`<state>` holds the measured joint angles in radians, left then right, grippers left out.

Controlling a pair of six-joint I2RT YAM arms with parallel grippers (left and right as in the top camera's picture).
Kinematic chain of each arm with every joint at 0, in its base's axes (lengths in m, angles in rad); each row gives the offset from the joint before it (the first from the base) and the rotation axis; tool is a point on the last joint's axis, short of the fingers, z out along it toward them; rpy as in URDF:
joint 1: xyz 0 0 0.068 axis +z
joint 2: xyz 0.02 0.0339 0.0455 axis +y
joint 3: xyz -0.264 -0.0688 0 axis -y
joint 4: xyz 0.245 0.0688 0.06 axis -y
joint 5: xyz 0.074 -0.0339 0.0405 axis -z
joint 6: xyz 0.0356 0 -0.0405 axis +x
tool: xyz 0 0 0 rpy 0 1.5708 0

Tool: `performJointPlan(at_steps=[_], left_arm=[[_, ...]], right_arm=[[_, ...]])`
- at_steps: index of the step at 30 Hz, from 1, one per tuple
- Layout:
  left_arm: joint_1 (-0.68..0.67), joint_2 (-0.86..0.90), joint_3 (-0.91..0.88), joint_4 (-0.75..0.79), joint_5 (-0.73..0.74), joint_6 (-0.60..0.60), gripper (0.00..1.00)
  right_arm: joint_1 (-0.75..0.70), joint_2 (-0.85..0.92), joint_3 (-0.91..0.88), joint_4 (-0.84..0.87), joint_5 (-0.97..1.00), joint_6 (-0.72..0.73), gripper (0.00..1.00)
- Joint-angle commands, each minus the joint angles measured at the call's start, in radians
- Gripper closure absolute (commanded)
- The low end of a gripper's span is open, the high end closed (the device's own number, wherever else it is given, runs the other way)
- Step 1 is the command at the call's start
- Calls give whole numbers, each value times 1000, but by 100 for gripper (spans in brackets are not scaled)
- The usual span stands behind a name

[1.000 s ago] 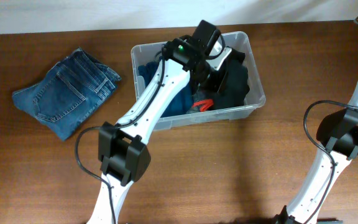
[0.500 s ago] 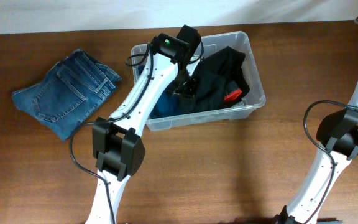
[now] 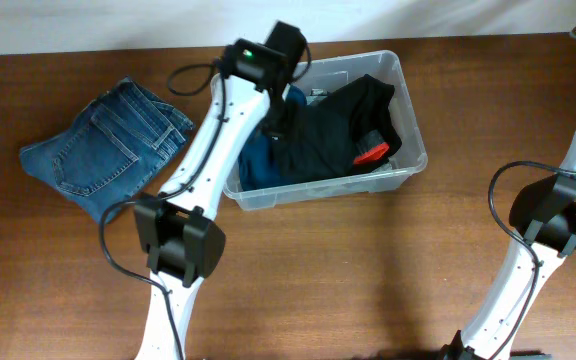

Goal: Pack container
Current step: 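Press and spread the black shirt down inside the container with the left gripper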

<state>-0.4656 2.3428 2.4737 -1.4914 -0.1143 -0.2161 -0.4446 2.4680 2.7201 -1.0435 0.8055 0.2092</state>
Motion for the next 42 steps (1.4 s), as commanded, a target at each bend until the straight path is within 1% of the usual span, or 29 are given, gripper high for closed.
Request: performJointPlan(at_steps=[1,4,6,9,11,13,14,15,16,17,25,29,38,42], left_arm=[[9,-51,59,23,-66,-27,1],[8,-52,95,26,-31,-63,1],[8,-55,126,41,58,-91,2],[8,-56,169,76,195,-94,4],[8,-56,185,89,232,-94,11],[5,-59,192,90,257,-94,30],[3,-60,192,88,268,-94,44],[1,-60,192,84,281,-94,62],[-1,-60,191,79,287,-94,86],[-4,-60,191,73,287,-94,100],[-49,-58,172,57,282,-93,99],[-73,-53,128,58,271,-93,100],[-89,-53,-73,71,267,-94,100],[-89,-52,-213,120,185,-94,100]], right_arm=[[-1,-14,23,3,5,5,2],[-1,-14,23,3,5,5,1],[-1,-14,23,3,5,5,2],[-1,-14,23,3,5,5,2],[-1,-14,23,3,5,5,1],[-1,-14,23,3,5,5,1],[-1,-14,23,3,5,5,2],[-1,-14,23,3,5,5,2],[-1,-14,23,3,5,5,2],[-1,-14,23,3,5,5,2],[-1,-14,23,3,5,5,2],[-1,-14,23,3,5,5,2],[-1,-14,23,3,5,5,2],[-1,-14,23,3,5,5,2]])
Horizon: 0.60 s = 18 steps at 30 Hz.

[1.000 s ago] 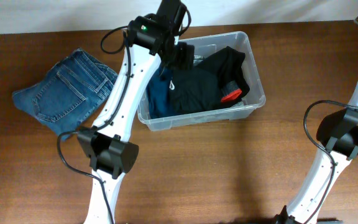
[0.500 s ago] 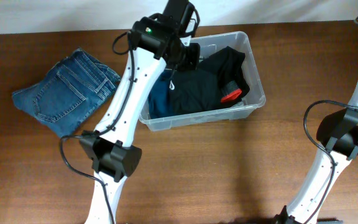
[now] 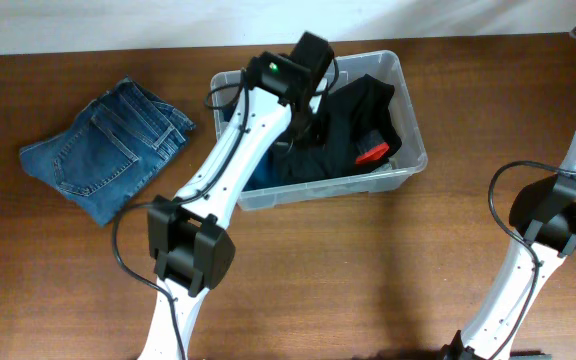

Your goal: Pack container

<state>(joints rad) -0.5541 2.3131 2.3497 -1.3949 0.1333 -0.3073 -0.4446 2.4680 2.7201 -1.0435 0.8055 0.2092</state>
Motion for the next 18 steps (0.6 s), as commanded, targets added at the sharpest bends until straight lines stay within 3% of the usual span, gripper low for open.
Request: performJointPlan(at_steps=[1,9,14,18], left_arm=[[0,-23,-135,49,-79,-3,99],[0,-23,-389,232,-74,-3,99],[5,-37,-340,241,-96,-2,99],[21,-61,-194,238,-96,-3,99]], right_arm=[[-1,-14,23,3,5,5,2],[-1,-14,23,3,5,5,2],[-1,-14,23,3,5,5,2],[-1,-14,23,3,5,5,1]])
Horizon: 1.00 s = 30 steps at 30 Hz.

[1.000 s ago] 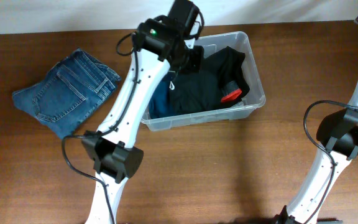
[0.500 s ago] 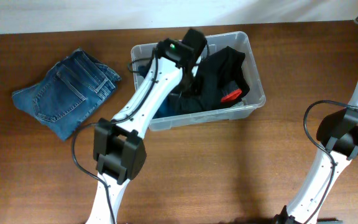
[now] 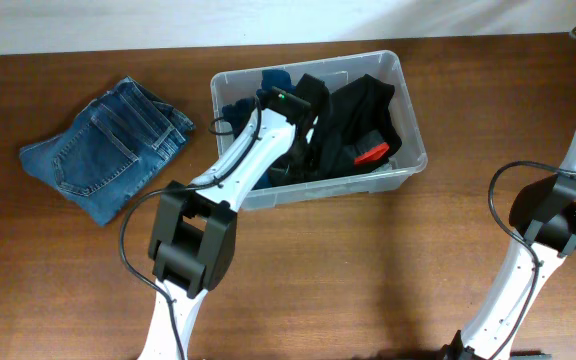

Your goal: Pack container

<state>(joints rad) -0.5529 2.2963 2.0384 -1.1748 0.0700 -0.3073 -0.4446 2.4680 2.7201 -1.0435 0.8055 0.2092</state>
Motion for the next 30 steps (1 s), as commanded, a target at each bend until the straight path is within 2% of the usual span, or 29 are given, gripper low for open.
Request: performJointPlan(at_steps=[1,8,19,30], left_arm=[[22,-50,159,18,-33,-3,100],[26,-59,377,18,-33,-3,99],[18,15,377,-30,-33,-3,99],[16,261,365,-133,-33,-2,100]], right_arm=[[-1,-14,23,3,5,5,2],[-1,-14,23,3,5,5,2],[-1,-14,23,3,5,5,2],[-1,-14,23,3,5,5,2]])
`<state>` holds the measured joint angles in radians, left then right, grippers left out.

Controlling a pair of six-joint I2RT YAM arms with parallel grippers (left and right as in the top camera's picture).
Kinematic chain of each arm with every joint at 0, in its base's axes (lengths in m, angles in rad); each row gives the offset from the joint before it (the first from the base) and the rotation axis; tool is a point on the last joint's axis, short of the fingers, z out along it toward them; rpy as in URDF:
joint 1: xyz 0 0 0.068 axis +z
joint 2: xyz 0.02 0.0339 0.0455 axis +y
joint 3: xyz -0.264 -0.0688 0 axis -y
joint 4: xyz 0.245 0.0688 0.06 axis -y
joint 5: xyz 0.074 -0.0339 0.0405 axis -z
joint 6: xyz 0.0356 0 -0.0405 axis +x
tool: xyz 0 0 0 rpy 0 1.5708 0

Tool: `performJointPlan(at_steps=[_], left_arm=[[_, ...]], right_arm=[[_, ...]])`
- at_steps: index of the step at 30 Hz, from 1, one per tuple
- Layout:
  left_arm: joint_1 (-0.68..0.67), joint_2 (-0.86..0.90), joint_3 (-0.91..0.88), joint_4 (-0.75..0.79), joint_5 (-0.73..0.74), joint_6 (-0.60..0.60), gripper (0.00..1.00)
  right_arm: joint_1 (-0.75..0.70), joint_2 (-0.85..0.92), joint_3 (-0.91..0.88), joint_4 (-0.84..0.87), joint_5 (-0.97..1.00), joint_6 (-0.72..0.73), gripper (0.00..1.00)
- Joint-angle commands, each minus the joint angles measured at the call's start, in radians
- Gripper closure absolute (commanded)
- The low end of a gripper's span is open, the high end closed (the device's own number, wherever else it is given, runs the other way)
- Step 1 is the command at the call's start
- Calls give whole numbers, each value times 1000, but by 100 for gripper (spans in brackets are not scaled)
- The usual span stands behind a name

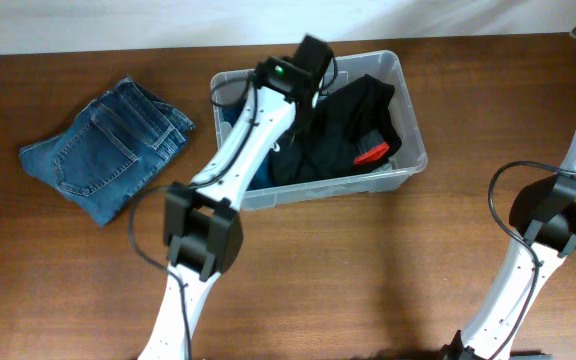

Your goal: Pack container

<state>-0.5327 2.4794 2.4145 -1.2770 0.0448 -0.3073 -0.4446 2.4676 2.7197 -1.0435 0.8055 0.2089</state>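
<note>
The clear plastic container [414,160] stands at the back middle of the table. Inside lies a black garment [348,115] with a red piece [372,153] on it, and blue cloth [256,170] fills the left part. Folded blue jeans [108,150] lie on the table to the left of the container. My left arm's wrist [303,62] hangs over the container's back middle, and its fingers are hidden beneath it. The right arm [553,215] stands at the right edge, its gripper out of view.
The brown wooden table [368,280] runs to a white wall at the back. My left arm's elbow [203,240] sits in front of the container. Cables loop beside both arms.
My left wrist was low over the container's middle and now sits higher, toward the back rim. The blue cloth at the back left is now covered by the arm. Jeans and right arm are unchanged.
My left wrist first stood over the container's back left, above the blue cloth. Then it was over the back middle, then low in the middle on the black garment, and now again at the back. The jeans stayed on the table throughout.
</note>
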Motion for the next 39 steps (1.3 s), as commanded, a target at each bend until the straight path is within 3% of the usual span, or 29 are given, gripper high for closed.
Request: performJointPlan(at_steps=[1,7,13,17,20,22,23,25,31,39], left_arm=[[-4,98,-11,-45,-8,-2,99],[8,100,27,-71,-40,9,100],[24,33,239,-70,-76,9,98],[18,7,349,-71,-67,9,92],[2,7,367,-74,-31,9,81],[-10,7,367,-92,-4,9,81],[-15,8,366,-105,-3,9,82],[-28,8,364,-127,-3,9,99],[-73,8,337,-187,50,67,100],[-98,8,207,-150,60,69,100]], right_arm=[[-1,-13,24,3,5,5,2],[-1,-13,24,3,5,5,2],[-1,-13,24,3,5,5,2],[-1,-13,24,3,5,5,1],[-1,-13,24,3,5,5,2],[-1,-13,24,3,5,5,2],[-1,-13,24,3,5,5,1],[-1,-13,24,3,5,5,2],[-1,-13,24,3,6,5,1],[-1,-13,24,3,5,5,2]])
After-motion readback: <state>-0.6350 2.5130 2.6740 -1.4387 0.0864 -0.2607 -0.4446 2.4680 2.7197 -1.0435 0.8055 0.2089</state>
